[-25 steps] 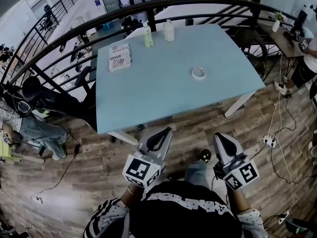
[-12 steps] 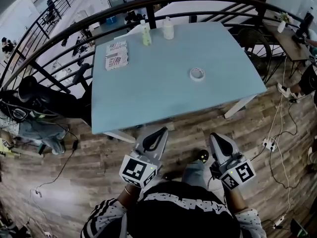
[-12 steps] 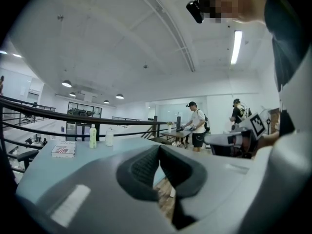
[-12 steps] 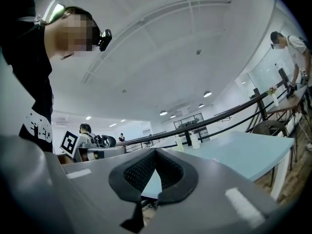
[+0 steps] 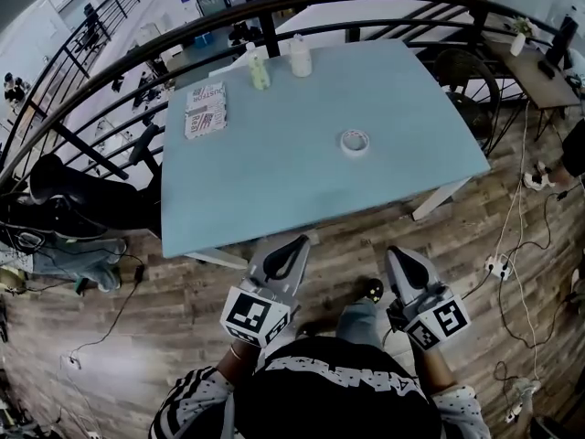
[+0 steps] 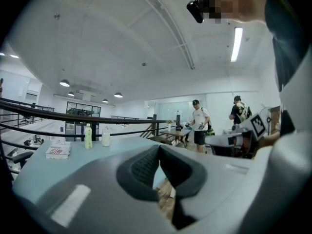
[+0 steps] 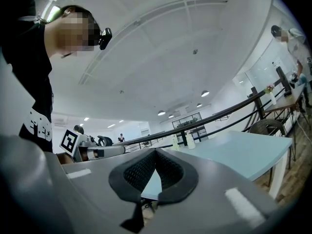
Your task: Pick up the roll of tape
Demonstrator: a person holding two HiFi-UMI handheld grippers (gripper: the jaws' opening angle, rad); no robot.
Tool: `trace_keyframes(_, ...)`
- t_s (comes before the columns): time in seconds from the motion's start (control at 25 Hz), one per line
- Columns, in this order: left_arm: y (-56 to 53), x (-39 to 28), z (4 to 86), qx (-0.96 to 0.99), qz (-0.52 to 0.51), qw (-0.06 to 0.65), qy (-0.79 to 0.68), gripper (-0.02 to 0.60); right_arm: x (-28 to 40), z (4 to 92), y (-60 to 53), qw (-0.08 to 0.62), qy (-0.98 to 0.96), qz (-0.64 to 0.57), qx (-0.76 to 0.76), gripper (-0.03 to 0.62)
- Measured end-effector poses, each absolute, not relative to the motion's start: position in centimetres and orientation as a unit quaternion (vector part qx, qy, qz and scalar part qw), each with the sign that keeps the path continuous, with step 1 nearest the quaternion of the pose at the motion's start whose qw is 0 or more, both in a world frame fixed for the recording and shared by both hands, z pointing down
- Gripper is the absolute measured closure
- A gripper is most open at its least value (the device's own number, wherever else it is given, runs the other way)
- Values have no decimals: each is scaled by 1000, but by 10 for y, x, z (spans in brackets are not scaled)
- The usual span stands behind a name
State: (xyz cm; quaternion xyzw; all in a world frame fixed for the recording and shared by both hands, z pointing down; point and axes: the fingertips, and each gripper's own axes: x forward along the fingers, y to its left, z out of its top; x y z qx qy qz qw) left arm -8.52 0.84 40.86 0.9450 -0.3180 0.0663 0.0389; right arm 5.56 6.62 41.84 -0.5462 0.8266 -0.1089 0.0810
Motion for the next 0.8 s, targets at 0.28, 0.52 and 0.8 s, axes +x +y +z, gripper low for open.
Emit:
trace_keyframes(0.28, -7, -64, 412, 945, 73, 39, -317, 581, 79, 426, 53, 85, 820, -122, -553, 591)
trace_keyframes(0.52, -19, -48, 420, 943, 82, 41, -320, 581, 96, 434, 41, 89, 820, -129, -550, 591)
trace_keyframes(0.8, -34, -39, 421, 941, 85, 46, -324, 581, 106, 437, 23, 88, 822, -130, -548, 591)
